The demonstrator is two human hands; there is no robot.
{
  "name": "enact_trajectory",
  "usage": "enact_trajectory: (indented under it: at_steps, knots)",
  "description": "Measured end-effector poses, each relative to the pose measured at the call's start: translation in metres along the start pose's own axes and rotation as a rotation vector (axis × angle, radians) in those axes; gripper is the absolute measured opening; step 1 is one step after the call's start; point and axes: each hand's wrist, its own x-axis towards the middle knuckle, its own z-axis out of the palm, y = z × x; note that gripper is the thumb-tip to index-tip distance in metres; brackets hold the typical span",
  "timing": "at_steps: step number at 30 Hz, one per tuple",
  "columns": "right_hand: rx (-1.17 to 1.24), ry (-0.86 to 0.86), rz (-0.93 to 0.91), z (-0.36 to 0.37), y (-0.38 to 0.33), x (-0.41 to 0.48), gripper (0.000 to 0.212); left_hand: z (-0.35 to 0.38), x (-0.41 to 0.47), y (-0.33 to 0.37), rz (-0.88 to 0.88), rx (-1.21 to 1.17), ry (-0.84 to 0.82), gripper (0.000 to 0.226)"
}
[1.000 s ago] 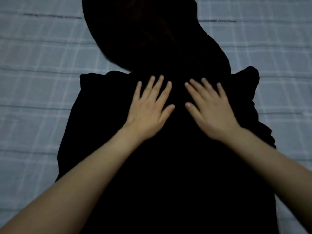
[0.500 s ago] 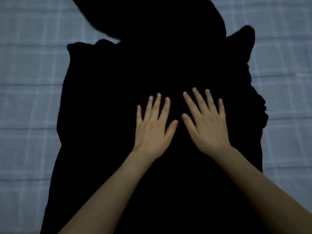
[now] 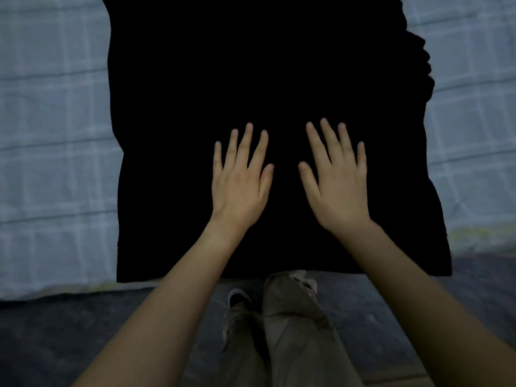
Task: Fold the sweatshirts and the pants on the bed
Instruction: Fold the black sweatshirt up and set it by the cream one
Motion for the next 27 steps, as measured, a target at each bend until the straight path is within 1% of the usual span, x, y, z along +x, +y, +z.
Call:
enact_trajectory:
  at_steps: [2,4,6,8,9,11,12,13,14,15,16,18,20,21,24,27]
  knots:
    - [-0.012,-0.057,0.023,0.011,0.0,-0.037,0.059,0.004,-0.033,-0.007,0.019,0.014,-0.059,0.058]
    - [-0.01,-0.097,0.044,0.019,0.001,-0.048,0.061,0.005,-0.041,-0.011,0.04,-0.002,-0.068,0.057]
    - [0.022,-0.102,0.064,0.017,-0.003,-0.049,0.061,-0.002,-0.04,-0.01,0.036,-0.044,-0.066,0.056]
    - [0.177,-0.06,0.102,0.005,-0.013,-0.061,0.057,-0.014,-0.048,-0.006,0.023,-0.156,-0.023,0.052]
    - [0.289,-0.029,0.122,-0.001,-0.019,-0.075,0.054,-0.021,-0.061,-0.004,0.029,-0.247,0.029,0.049]
    - [0.508,0.036,0.158,-0.01,-0.033,-0.12,0.044,-0.027,-0.104,0.003,0.06,-0.452,0.148,0.037]
    - [0.612,0.06,0.201,-0.012,-0.041,-0.144,0.037,-0.025,-0.131,0.009,0.042,-0.587,0.171,0.031]
    - [0.715,0.064,0.284,-0.012,-0.048,-0.166,0.03,-0.02,-0.157,0.015,-0.016,-0.749,0.157,0.027]
    - [0.827,0.056,0.391,-0.01,-0.053,-0.183,0.027,-0.015,-0.179,0.022,-0.117,-0.929,0.119,0.026]
    - [0.948,0.048,0.501,-0.006,-0.057,-0.194,0.029,-0.01,-0.197,0.028,-0.247,-1.117,0.072,0.029]
    - [1.065,0.041,0.603,-0.002,-0.059,-0.198,0.033,-0.005,-0.208,0.032,-0.379,-1.29,0.029,0.034]
    - [1.249,0.02,0.742,0.008,-0.059,-0.197,0.05,0.007,-0.215,0.031,-0.576,-1.503,0.016,0.048]
    - [1.361,0.073,0.748,0.015,-0.055,-0.19,0.065,0.014,-0.21,0.024,-0.665,-1.59,0.069,0.061]
    - [1.362,0.117,0.724,0.018,-0.051,-0.185,0.068,0.016,-0.205,0.02,-0.675,-1.613,0.09,0.066]
    - [1.329,0.214,0.719,0.024,-0.037,-0.177,0.069,0.017,-0.196,0.009,-0.67,-1.632,0.099,0.071]
    - [1.384,0.313,0.762,0.022,-0.023,-0.173,0.07,0.014,-0.194,0.008,-0.676,-1.626,0.131,0.07]
